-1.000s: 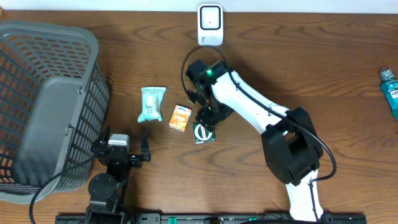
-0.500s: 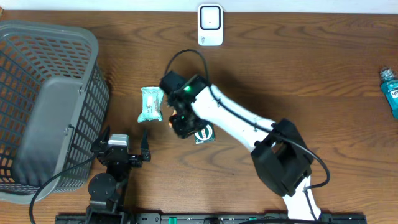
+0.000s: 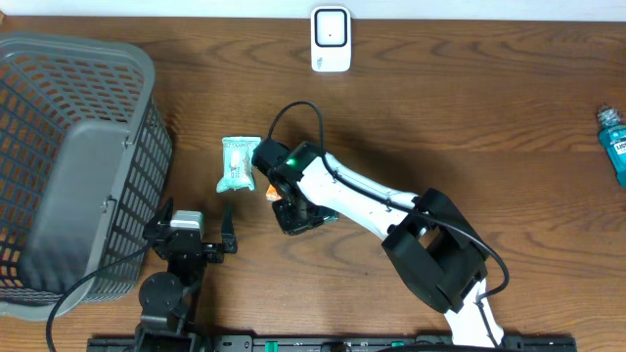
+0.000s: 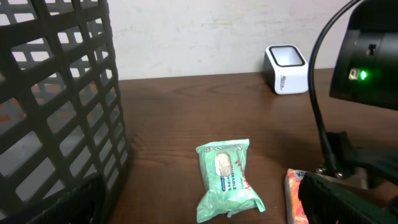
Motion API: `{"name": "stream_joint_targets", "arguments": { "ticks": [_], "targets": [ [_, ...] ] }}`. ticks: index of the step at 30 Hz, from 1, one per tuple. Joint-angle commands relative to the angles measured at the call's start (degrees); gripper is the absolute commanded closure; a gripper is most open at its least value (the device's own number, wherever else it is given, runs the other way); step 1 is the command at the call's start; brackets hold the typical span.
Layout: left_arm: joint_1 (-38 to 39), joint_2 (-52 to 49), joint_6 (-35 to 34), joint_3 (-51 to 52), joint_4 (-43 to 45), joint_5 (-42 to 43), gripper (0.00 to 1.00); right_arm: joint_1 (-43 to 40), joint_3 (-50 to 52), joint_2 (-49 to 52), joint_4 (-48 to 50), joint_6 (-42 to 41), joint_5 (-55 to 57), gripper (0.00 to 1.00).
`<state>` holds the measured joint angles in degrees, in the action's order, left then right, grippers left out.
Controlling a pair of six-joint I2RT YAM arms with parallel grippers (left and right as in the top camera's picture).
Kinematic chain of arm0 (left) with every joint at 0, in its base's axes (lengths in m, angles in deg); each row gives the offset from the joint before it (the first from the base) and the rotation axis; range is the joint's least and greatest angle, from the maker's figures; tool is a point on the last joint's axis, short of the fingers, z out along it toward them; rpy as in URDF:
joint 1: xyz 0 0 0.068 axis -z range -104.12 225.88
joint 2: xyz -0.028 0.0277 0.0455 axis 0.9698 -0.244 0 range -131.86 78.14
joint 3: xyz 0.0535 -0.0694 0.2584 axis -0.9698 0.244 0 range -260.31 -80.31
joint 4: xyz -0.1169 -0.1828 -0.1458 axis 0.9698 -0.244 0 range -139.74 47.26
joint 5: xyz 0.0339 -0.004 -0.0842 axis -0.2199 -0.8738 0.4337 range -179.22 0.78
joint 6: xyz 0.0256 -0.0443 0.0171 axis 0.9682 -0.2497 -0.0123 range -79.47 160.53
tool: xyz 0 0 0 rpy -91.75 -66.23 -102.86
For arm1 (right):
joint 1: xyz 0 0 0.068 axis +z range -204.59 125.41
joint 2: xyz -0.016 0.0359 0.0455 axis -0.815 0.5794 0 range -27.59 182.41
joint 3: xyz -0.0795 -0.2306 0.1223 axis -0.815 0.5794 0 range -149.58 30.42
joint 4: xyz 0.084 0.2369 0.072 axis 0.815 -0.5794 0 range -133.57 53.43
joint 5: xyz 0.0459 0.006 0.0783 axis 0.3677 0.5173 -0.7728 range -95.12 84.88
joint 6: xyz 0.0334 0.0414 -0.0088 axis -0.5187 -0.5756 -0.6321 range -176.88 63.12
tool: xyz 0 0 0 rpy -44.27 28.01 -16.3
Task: Scan the item barcode
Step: 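Grasp the Zam-Buk tin with the right gripper, then lift the Zam-Buk tin and carry it to the scanner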
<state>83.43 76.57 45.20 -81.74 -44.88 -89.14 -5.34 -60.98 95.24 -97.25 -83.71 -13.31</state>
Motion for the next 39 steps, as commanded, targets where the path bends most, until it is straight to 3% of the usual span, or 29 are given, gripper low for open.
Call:
{"name": "stream_joint_targets", "arguments": {
  "ticks": [1,8,12,15,16,18,23,29,39],
  "targets": [
    [-0.1,0.1,-0.3,1.2,-2.1,-0.7,0.02,-0.7,0.3,-0.9,-2.4,-1.6,7.2,0.87],
    [-0.1,0.1,-0.3,1.2,-2.1,-0.7,0.02,-3.0,0.0,-1.3,-8.9,-9.7,18.1,0.87],
    [-0.1,0.1,-0.3,1.2,-2.1,-0.7,0.02,-4.9,-1.9,-2.3,-11.0,-10.4,14.9,0.85],
    [-0.1,0.1,-0.3,1.2,-2.1,-0.7,0.02,-5.7,-3.7,-4.0,-12.0,-10.4,11.7,0.57],
    [-0.1,0.1,-0.3,1.2,-2.1,-0.8,0.02,-5.8,-4.3,-4.9,-12.2,-10.4,10.9,0.42],
    [-0.1,0.1,-0.3,1.2,-2.1,-0.8,0.02,-6.0,-5.2,-6.4,-12.1,-11.1,10.1,0.01],
    [-0.1,0.1,-0.3,1.2,-2.1,-0.8,0.02,-6.0,-5.3,-8.2,-9.2,-16.9,10.9,0.01],
    [-0.1,0.1,-0.3,1.2,-2.1,-0.7,0.02,-6.6,-4.5,-3.7,-3.3,-16.9,13.0,0.02],
    [-0.1,0.1,-0.3,1.2,-2.1,-0.7,0.02,-9.9,-4.5,0.3,-3.0,-16.4,13.6,0.08]
  ]
}}
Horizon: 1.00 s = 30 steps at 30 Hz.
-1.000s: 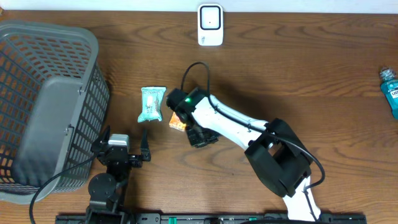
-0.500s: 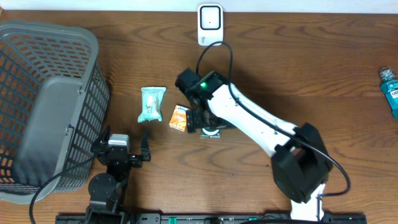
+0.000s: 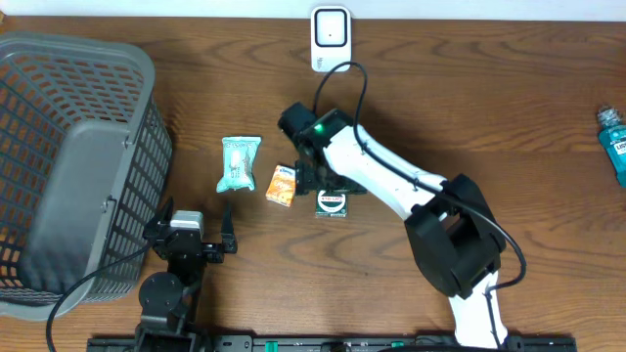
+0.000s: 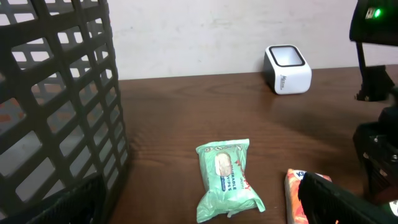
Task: Scan the item barcode
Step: 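Lift the Zam-Buk tin and carry it to the scanner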
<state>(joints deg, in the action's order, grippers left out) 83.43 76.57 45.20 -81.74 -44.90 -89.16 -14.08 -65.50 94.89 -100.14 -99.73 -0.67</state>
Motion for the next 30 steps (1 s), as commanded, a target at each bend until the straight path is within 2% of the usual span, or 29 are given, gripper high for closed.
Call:
{"name": "stream_joint_targets", "arguments": {
  "ticks": [1,10,17,22,30],
  "targets": [
    [-0.1,0.1,-0.3,1.2,-2.1,-0.7,0.02,-1.3,0.0,0.8,0.0,0.1,0.2,0.08],
    [-0.1,0.1,-0.3,1.2,-2.1,-0.7,0.02,-1.1,0.1,3.8,0.4,1.4,-4.7,0.13],
    [-0.1,0.1,-0.3,1.2,-2.1,-0.7,0.02,-0.7,0.1,7.0,0.5,1.3,-5.4,0.23],
    [-0.1,0.1,-0.3,1.2,-2.1,-0.7,0.02,-0.6,0.1,8.3,-0.2,1.9,-8.4,0.38],
    [-0.1,0.1,-0.3,1.2,-2.1,-0.7,0.02,-3.7,-2.0,8.3,-3.4,9.1,-13.1,0.59]
  ]
}}
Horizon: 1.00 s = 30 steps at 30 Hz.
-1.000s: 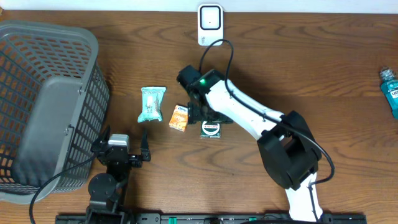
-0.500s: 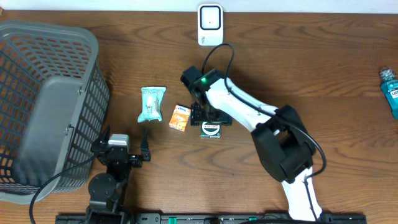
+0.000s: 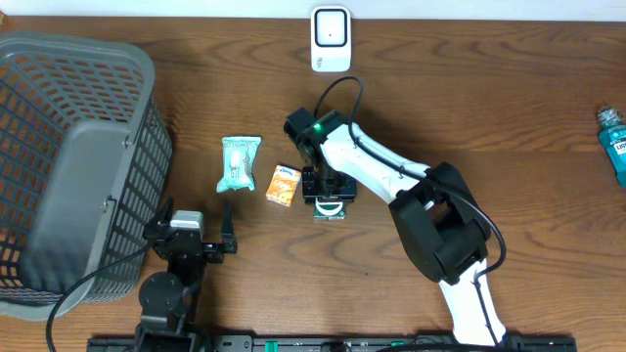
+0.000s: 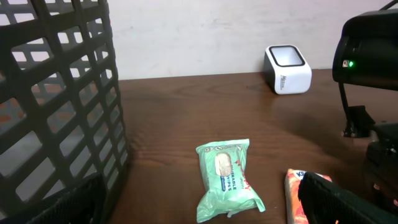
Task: Scan the item barcode
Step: 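Lift the Zam-Buk tin and carry it to the scanner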
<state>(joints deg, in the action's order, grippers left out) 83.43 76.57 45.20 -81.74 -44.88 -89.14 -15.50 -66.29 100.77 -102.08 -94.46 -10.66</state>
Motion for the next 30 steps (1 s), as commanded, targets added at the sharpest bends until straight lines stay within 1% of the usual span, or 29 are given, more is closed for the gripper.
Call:
{"name": "stream_joint_targets", "arguments": {
  "ticks": [1,7,13,17,25,30],
  "targets": [
    [-0.1,0.1,-0.3,1.2,-2.1,-0.7,0.02,-3.3,-1.9,2.4,-2.6,4.5,-4.0,0.60],
    [-0.1,0.1,-0.3,1.2,-2.1,-0.7,0.02,-9.0,-7.2,2.4,-10.1,9.4,-10.1,0.67],
    [-0.1,0.1,-0.3,1.2,-2.1,-0.8,0.03,-13.1,-10.0,2.4,-15.1,16.0,-19.7,0.66],
    [-0.1,0.1,-0.3,1.2,-2.1,-0.7,0.02,-14.9,-10.0,2.4,-19.4,18.6,-24.7,0.66],
    [-0.1,0.1,-0.3,1.2,-2.1,-0.7,0.02,-15.1,-10.0,2.4,-25.4,22.5,-26.4,0.65],
    [-0.1,0.1,-0.3,1.2,-2.1,-0.7,0.02,-15.1,-10.0,2.4,-24.7,22.4,-26.4,0.68]
  ]
}}
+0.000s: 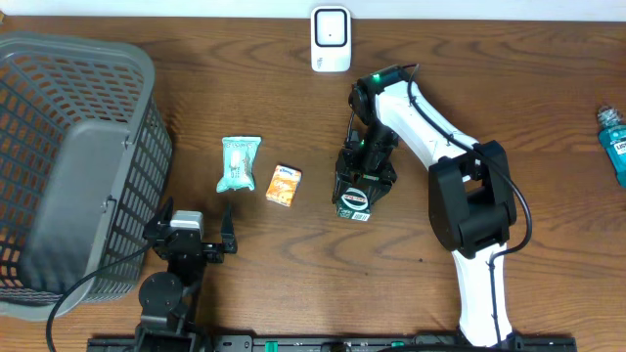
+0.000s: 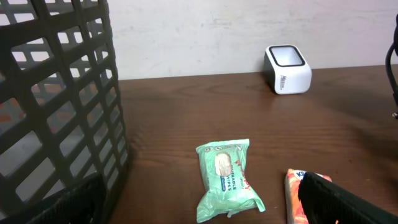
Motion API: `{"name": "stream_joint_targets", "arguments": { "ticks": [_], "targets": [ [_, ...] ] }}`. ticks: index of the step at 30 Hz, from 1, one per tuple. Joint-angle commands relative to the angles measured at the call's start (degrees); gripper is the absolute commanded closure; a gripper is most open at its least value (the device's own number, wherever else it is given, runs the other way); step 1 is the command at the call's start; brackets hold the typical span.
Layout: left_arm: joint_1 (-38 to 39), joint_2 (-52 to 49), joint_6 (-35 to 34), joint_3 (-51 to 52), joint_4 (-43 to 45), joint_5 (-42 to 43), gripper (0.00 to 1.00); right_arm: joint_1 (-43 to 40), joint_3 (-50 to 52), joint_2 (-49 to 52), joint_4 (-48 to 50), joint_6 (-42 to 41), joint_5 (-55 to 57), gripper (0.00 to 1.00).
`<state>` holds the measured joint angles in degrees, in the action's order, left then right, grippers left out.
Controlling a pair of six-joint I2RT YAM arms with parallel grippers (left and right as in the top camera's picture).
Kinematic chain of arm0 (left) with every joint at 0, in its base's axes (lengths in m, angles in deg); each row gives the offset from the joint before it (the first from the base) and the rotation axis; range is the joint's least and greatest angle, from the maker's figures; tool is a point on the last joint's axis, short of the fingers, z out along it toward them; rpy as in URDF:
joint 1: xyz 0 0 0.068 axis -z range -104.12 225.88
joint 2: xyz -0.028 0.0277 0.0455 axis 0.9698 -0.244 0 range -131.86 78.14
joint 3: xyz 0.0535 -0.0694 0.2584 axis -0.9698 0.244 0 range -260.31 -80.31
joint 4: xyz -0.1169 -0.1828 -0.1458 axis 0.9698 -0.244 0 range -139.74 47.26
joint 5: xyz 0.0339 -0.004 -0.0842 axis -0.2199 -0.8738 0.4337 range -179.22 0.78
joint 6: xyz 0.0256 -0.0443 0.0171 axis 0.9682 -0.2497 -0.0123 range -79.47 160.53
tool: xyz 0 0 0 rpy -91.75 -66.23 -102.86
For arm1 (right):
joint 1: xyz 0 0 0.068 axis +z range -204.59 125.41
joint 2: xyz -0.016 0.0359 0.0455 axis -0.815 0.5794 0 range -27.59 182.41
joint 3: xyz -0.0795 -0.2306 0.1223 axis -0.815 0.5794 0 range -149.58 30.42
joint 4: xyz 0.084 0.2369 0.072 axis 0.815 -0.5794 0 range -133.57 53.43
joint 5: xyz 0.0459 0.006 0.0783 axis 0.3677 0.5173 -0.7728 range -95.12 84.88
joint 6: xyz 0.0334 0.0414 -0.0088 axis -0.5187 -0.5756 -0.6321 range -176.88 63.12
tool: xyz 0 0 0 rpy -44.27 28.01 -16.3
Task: Scan the item barcode
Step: 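Lift the Zam-Buk tin and carry it to the scanner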
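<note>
My right gripper (image 1: 360, 188) is shut on a small dark packet with a round white label (image 1: 355, 200), right of the table's middle. Whether the packet is clear of the wood I cannot tell. The white barcode scanner (image 1: 331, 40) stands at the far edge, well beyond the packet, and shows as the scanner (image 2: 287, 69) in the left wrist view. My left gripper (image 2: 199, 208) rests open at the near edge with nothing between its fingers. The right arm does not show in the left wrist view.
A green wipes pack (image 1: 239, 162) and an orange tissue pack (image 1: 285, 184) lie left of the held packet. A big grey mesh basket (image 1: 68, 166) fills the left side. A blue bottle (image 1: 613, 143) lies at the right edge.
My right gripper, which was down over the dark packet beside the orange pack, is now further right with the packet in it. The left arm has not moved.
At first my right gripper was low over the orange pack. Then it stood further back, with the orange pack and the dark packet lying uncovered. Then it sat on the dark packet, and now it holds that packet further right.
</note>
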<state>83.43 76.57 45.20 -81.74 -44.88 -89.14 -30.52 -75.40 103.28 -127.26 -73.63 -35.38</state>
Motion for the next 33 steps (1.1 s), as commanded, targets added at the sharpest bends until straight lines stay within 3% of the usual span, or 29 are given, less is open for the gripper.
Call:
{"name": "stream_joint_targets", "arguments": {
  "ticks": [1,7,13,19,24,33],
  "targets": [
    [-0.1,0.1,-0.3,1.2,-2.1,-0.8,0.02,0.0,-0.9,-0.1,1.2,1.5,-1.9,0.69],
    [-0.1,0.1,-0.3,1.2,-2.1,-0.7,0.02,-0.4,-2.6,-0.1,7.8,-0.9,-5.5,0.71],
    [-0.1,0.1,-0.3,1.2,-2.1,-0.7,0.02,-2.0,-11.2,-0.1,13.9,-1.6,-5.2,0.70],
    [-0.1,0.1,-0.3,1.2,-2.1,-0.7,0.02,-2.4,-16.2,-0.1,30.6,-1.7,12.6,0.65],
    [-0.1,0.1,-0.3,1.2,-2.1,-0.7,0.02,-2.1,-15.8,0.3,42.8,-1.6,20.9,0.69],
    [-0.1,0.1,-0.3,1.2,-2.1,-0.8,0.02,-1.2,-15.8,4.3,63.6,-1.6,37.3,0.59]
  ]
}}
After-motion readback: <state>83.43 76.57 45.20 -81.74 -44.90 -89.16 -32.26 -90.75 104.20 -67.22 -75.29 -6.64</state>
